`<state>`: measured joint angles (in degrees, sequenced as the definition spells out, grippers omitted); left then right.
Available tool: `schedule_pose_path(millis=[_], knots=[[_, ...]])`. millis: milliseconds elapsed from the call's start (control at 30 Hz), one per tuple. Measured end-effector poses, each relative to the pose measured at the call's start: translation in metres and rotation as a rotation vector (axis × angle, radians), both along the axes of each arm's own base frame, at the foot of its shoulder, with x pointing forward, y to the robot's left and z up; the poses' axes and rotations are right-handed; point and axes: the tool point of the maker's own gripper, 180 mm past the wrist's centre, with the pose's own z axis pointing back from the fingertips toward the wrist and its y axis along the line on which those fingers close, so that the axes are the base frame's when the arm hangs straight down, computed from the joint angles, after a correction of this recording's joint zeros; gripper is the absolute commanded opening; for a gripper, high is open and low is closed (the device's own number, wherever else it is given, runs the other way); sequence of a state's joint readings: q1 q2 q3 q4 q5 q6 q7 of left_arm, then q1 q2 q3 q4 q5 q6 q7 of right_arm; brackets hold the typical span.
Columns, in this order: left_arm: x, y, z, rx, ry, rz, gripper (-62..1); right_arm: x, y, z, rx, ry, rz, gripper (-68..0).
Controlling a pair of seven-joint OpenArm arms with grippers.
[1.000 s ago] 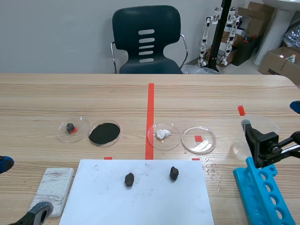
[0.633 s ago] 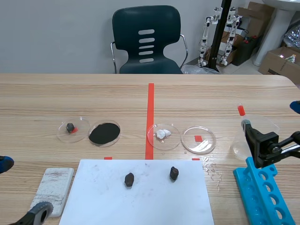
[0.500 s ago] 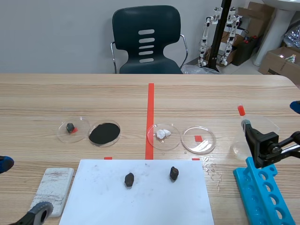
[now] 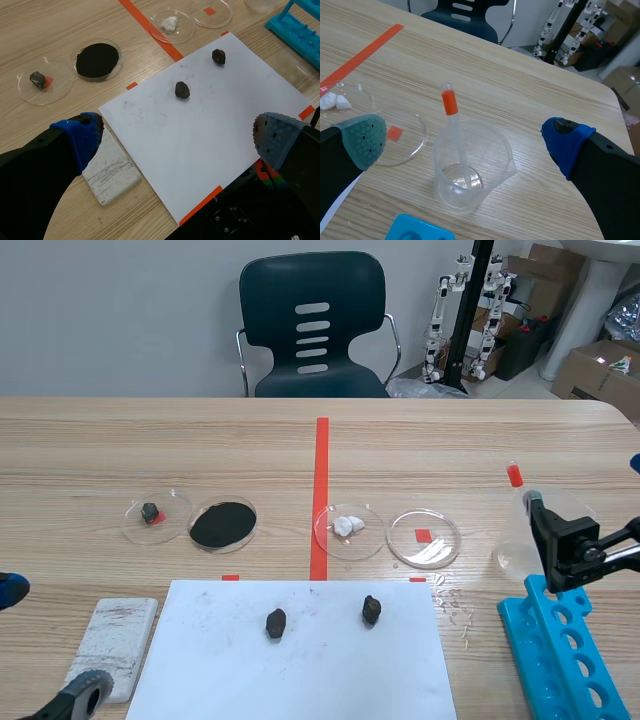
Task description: Return to the home posture
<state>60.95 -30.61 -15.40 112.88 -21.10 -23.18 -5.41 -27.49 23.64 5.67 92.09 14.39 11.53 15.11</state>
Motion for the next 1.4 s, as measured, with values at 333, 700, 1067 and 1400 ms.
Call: schedule_pose_path(millis=[333, 700, 1067, 1400], knots=[[0.0, 0.0, 0.0, 0.0, 0.0, 0.0, 1.4, 0.005, 0.005, 0.0, 0.004, -0.014, -0.023, -1.8], [0.0, 0.0, 0.0, 0.0, 0.0, 0.0, 1.4, -0.039, 0.051, -0.004, 0.003, 0.119, 0.137, -1.9], [0.0, 0.0, 0.0, 0.0, 0.0, 0.0, 1.4, -0.098, 0.096, 0.004, 0.004, 0.236, 0.356, -1.9], [0.0, 0.0, 0.0, 0.0, 0.0, 0.0, 1.4, -0.119, 0.092, 0.019, -0.001, 0.278, 0.424, -1.9]])
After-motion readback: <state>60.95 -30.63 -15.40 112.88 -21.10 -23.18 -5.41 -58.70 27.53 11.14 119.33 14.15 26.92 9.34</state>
